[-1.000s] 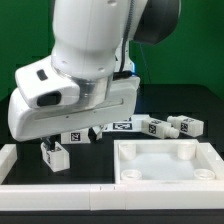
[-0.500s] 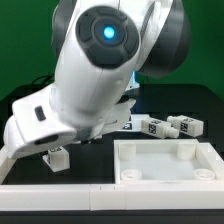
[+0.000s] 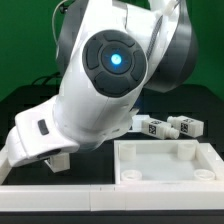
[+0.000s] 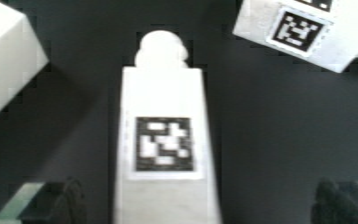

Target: Assemble one leg

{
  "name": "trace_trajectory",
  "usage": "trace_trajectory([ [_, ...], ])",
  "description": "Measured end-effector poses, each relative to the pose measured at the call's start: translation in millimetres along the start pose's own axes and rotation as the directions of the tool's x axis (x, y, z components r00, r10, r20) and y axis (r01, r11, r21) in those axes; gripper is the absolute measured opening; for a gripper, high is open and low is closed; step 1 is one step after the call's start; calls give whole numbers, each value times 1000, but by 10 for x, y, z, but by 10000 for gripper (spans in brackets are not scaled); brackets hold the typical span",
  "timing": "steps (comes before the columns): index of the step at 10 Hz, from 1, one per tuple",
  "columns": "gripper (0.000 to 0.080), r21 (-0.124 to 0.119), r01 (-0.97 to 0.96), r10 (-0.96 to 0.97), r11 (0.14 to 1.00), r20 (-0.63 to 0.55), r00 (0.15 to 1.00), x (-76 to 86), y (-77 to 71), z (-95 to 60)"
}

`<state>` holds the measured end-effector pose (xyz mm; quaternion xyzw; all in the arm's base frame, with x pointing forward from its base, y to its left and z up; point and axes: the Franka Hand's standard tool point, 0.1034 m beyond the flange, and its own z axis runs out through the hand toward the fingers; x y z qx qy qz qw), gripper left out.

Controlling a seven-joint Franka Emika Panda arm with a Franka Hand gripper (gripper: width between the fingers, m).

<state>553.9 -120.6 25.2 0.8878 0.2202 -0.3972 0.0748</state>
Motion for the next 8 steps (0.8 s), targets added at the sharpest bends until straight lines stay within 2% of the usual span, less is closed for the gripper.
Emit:
trace_trajectory([
  [1, 648, -37, -63, 62, 997, -22, 998, 18, 57, -44],
  [2, 648, -35, -115, 114, 993, -32, 993, 13, 61, -51],
  [3, 648, -7, -125, 125, 992, -20, 992, -11, 52, -12],
  [8, 648, -12, -123, 123, 992, -13, 992, -14, 44, -7],
])
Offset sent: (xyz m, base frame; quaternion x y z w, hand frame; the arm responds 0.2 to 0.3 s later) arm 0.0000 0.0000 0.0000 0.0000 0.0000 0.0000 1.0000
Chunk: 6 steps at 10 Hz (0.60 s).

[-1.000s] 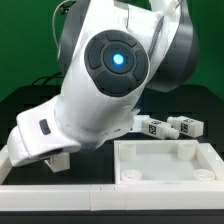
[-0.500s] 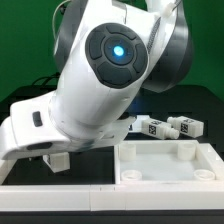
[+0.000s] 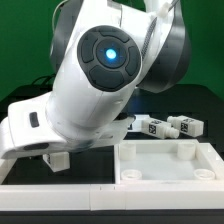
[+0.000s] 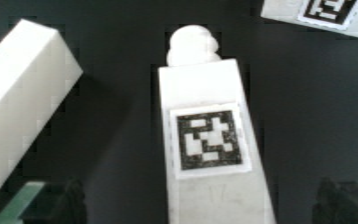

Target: Assemble one leg

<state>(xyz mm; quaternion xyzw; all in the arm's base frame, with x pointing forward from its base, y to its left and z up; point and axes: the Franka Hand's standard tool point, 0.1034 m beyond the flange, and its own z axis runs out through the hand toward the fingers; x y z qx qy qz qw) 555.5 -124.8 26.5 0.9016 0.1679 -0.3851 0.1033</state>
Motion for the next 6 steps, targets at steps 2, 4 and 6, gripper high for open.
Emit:
trace_trajectory([
  [2, 648, -13, -4, 5, 1000, 91, 996, -62, 1, -64],
  [4, 648, -21, -5, 6, 1000, 80, 997, 24, 10, -54],
  [6, 648, -21, -5, 6, 1000, 81, 997, 25, 10, -53],
])
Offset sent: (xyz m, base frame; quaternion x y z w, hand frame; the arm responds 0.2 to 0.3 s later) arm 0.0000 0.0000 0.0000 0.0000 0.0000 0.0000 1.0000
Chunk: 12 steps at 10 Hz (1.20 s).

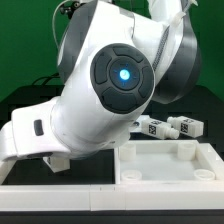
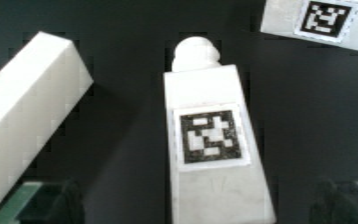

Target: Assemble one leg

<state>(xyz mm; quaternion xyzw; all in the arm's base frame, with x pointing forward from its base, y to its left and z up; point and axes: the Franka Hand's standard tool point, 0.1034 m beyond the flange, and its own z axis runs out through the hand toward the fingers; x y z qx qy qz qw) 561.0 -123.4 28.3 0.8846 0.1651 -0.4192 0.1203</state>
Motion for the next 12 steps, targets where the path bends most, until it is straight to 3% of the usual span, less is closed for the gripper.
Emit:
trace_trajectory([
  [1, 648, -3, -6, 6, 1000, 0, 1000, 9, -6, 17],
  [2, 648, -1, -11, 11, 1000, 24, 1000, 14, -83, 165],
  [3, 648, 16, -1, 0, 1000, 85, 996, -55, -145, 254],
  [6, 648, 23, 2, -4, 1000, 95, 996, -86, -164, 286],
  [7, 560, 23, 2, -4, 1000, 94, 996, -86, -164, 286],
  [8, 376, 23, 2, -4, 1000, 94, 996, -86, -164, 286],
  [9, 376, 23, 2, -4, 1000, 94, 996, -86, -164, 286],
  [10, 281, 23, 1, -4, 1000, 94, 996, -86, -164, 285],
  [11, 281, 22, 7, -9, 1000, 89, 996, -83, -153, 261],
  [12, 281, 36, 3, -6, 999, 83, 997, -148, -152, 135],
])
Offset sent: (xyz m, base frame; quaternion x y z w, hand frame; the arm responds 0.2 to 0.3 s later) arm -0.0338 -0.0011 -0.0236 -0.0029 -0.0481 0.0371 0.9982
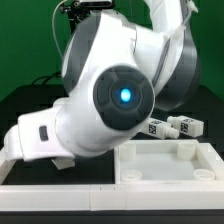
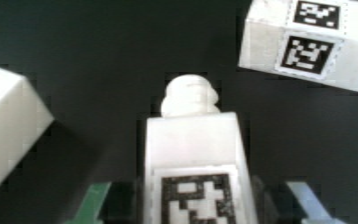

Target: Assemble one leg

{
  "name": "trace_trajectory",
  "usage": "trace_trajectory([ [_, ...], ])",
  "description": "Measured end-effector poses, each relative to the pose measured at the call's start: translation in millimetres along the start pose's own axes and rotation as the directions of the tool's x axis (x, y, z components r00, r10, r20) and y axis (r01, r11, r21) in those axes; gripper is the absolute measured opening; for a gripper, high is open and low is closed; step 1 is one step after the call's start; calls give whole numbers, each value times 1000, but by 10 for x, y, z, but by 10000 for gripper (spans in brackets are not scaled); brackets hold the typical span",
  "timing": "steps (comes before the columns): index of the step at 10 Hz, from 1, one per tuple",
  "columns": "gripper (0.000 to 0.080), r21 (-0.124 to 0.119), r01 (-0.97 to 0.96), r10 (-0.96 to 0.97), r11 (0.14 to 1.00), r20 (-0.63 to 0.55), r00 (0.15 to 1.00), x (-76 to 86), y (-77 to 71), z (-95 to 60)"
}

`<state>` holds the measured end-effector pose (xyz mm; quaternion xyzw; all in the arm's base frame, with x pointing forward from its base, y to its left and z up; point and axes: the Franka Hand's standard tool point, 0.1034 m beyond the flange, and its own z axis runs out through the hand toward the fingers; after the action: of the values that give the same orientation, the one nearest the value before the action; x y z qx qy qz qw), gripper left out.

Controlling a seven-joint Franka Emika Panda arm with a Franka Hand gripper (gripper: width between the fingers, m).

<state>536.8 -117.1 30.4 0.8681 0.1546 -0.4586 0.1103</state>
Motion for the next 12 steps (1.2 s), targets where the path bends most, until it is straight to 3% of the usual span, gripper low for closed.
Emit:
trace_trajectory([
  [1, 281, 50, -26, 24, 998, 49, 999, -142, -92, -96],
  [2, 281, 68, -103, 102, 992, 27, 994, -142, -223, -269],
  [4, 281, 120, -215, 226, 969, -82, 971, -395, -660, -798],
  [6, 282, 120, -297, 312, 947, -133, 941, -426, -919, -1147],
  [8, 282, 106, -289, 307, 951, -248, 919, -254, -862, -1290],
  [12, 282, 135, -267, 298, 954, -508, 808, -164, -881, -1440],
])
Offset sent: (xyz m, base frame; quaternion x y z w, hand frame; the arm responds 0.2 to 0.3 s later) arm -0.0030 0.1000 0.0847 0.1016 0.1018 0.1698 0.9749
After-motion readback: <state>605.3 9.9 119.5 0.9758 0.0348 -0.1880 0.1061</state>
